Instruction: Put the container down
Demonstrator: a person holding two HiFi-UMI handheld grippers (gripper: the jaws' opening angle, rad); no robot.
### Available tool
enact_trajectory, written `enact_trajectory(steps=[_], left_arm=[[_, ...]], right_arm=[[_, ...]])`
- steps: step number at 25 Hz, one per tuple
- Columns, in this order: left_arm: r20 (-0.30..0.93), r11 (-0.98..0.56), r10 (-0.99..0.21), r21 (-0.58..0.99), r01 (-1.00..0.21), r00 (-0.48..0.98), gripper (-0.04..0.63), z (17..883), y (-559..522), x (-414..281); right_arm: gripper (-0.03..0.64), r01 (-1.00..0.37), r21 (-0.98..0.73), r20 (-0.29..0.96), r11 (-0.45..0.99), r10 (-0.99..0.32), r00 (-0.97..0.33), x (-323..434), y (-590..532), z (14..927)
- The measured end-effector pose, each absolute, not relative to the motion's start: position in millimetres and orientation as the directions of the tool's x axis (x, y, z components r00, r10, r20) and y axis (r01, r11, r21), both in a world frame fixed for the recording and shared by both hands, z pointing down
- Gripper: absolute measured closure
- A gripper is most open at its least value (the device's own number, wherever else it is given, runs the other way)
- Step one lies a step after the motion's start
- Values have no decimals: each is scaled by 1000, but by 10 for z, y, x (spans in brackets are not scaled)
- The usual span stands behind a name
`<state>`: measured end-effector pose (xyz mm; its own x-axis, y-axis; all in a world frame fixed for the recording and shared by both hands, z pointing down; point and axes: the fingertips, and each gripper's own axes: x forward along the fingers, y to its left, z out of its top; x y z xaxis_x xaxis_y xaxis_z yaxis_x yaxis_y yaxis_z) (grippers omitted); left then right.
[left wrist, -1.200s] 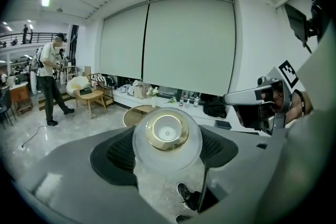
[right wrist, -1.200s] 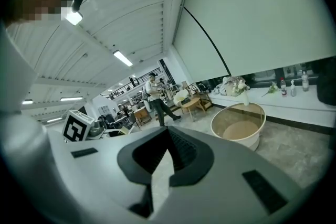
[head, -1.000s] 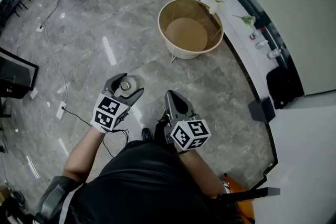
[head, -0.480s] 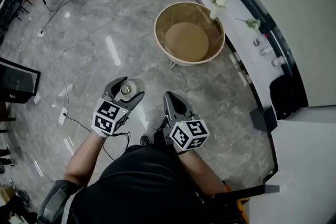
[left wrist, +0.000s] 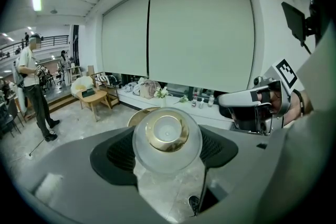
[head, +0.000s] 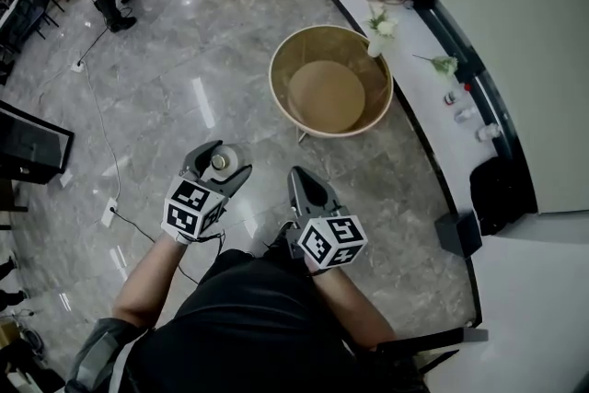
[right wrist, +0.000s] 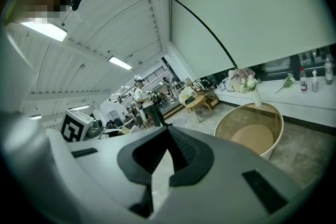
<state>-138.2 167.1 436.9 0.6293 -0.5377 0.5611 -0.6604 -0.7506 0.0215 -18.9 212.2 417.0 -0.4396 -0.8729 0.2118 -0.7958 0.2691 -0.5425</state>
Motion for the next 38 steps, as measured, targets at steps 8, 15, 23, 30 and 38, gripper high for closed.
enact_trajectory(steps=[8, 15, 23, 30, 38], left_arm=[[563, -754, -533, 23, -656, 632, 256, 4413, 1596, -1215], [570, -753, -523, 40, -657, 634, 256, 4493, 1450, -1167], [569, -773, -494, 57, -631, 657, 256, 4592, 1057, -1121], [572, -804, -458, 59, -591, 680, 256, 4680, 516, -1036], [578, -837, -409, 71, -543, 706, 256, 4718, -146, -1076]], right_arm=[[615, -793, -545, 210, 271, -872, -442, -28, 1982, 4178], [615, -799, -547, 230, 252, -872, -432, 42, 1876, 4233], [615, -816, -533, 241, 222, -885, -398, 86, 1514, 4244], [615, -832, -527, 254, 175, -902, -350, 164, 992, 4290], [615, -844, -523, 269, 121, -916, -298, 86, 381, 4262]])
